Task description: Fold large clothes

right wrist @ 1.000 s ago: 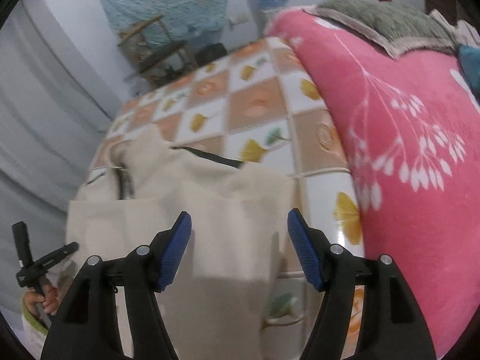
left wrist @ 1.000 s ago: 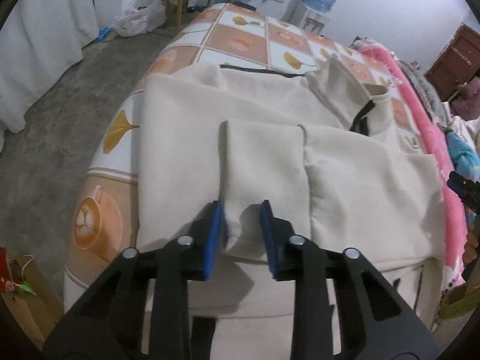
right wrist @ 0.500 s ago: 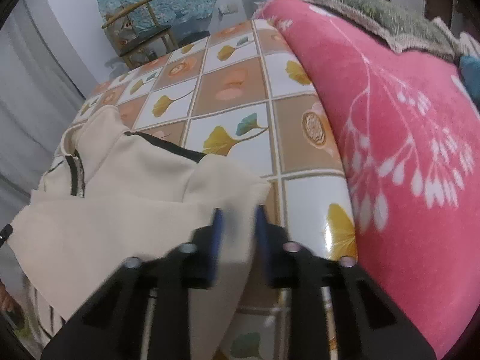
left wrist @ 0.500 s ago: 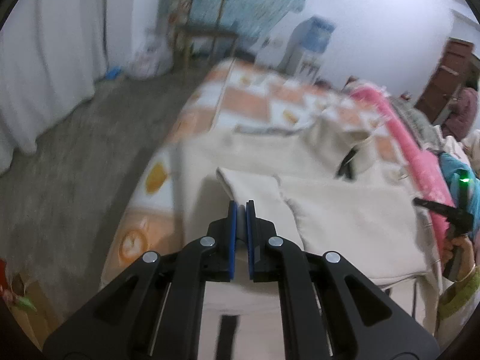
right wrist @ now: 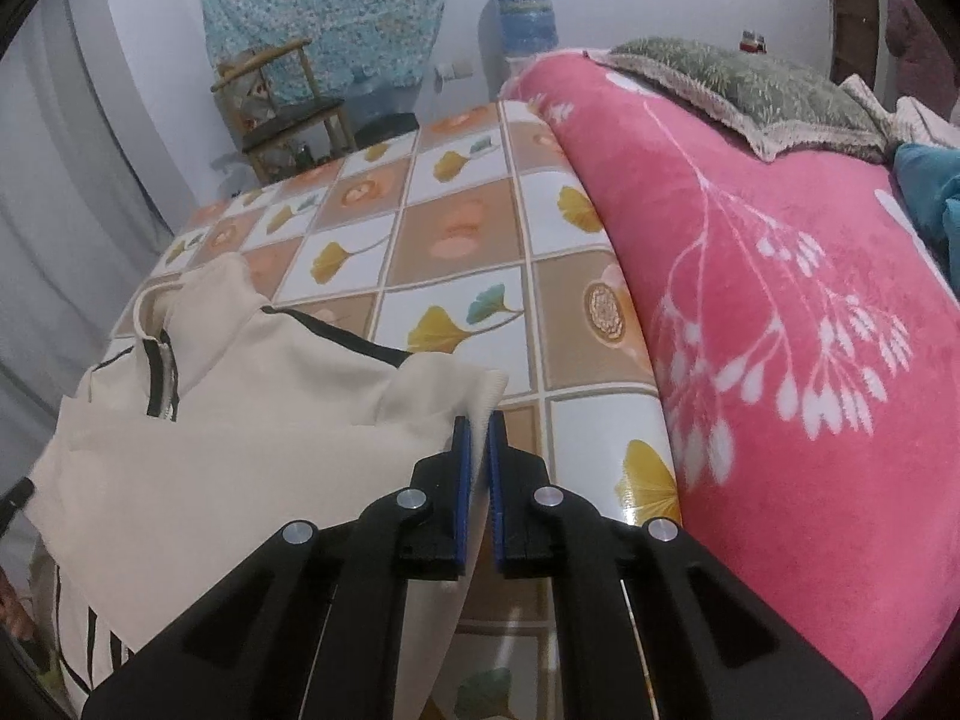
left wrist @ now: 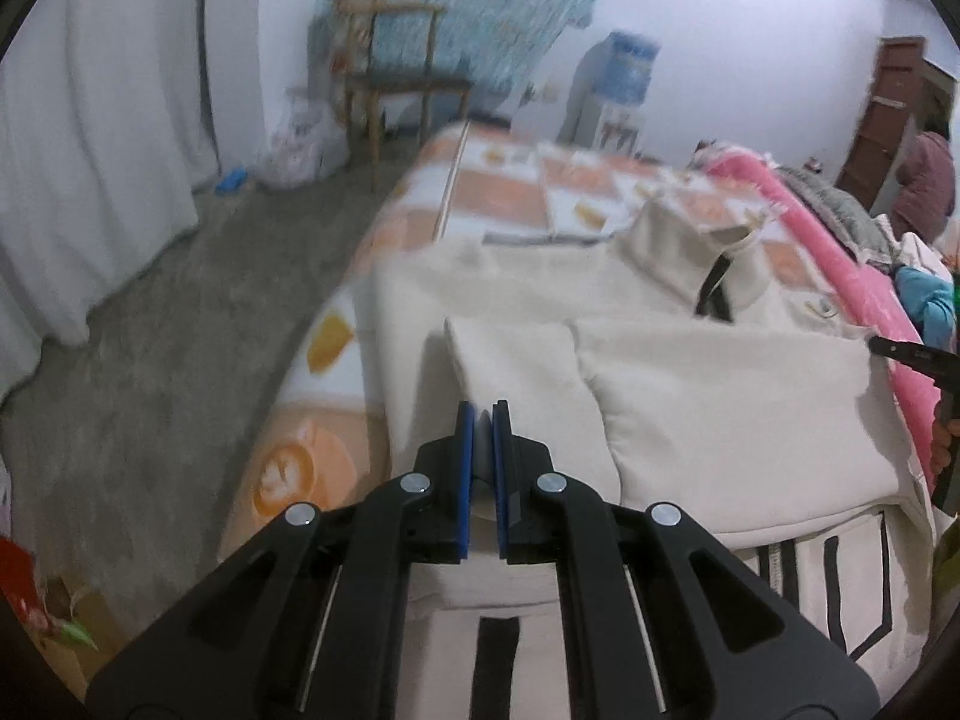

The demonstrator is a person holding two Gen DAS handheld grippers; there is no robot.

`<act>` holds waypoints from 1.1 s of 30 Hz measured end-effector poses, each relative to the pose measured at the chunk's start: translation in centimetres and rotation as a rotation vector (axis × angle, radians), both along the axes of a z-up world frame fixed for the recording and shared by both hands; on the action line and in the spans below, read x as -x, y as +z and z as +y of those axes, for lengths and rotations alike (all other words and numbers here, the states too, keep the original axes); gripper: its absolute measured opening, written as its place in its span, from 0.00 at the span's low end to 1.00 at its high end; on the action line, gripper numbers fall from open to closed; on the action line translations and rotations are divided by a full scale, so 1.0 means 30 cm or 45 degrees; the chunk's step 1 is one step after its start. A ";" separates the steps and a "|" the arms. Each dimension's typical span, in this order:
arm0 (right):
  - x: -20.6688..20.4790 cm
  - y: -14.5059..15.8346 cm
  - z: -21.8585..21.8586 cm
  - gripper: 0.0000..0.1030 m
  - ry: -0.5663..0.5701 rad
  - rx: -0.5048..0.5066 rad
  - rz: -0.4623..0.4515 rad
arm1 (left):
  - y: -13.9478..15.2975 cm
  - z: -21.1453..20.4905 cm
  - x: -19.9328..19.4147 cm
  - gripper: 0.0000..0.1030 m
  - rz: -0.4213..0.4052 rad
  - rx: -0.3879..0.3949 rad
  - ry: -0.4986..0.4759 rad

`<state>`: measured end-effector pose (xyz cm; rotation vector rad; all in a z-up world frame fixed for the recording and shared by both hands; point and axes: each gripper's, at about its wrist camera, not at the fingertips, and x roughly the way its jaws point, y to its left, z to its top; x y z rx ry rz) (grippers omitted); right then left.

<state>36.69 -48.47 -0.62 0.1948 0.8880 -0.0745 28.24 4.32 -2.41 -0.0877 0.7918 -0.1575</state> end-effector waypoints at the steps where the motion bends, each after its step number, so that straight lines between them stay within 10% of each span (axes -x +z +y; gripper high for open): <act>1: -0.002 -0.005 -0.002 0.05 -0.004 -0.003 0.004 | 0.002 -0.001 0.000 0.06 0.003 -0.015 0.001; 18: -0.026 -0.064 -0.001 0.06 -0.016 -0.007 0.078 | -0.126 -0.032 -0.020 0.06 0.119 -0.191 0.002; 25: 0.025 0.031 0.002 0.32 0.022 -0.053 0.012 | -0.024 0.027 -0.042 0.17 0.110 -0.027 0.015; 33: -0.011 0.033 0.179 0.46 0.279 0.000 0.114 | -0.101 -0.025 -0.217 0.37 0.306 -0.088 0.017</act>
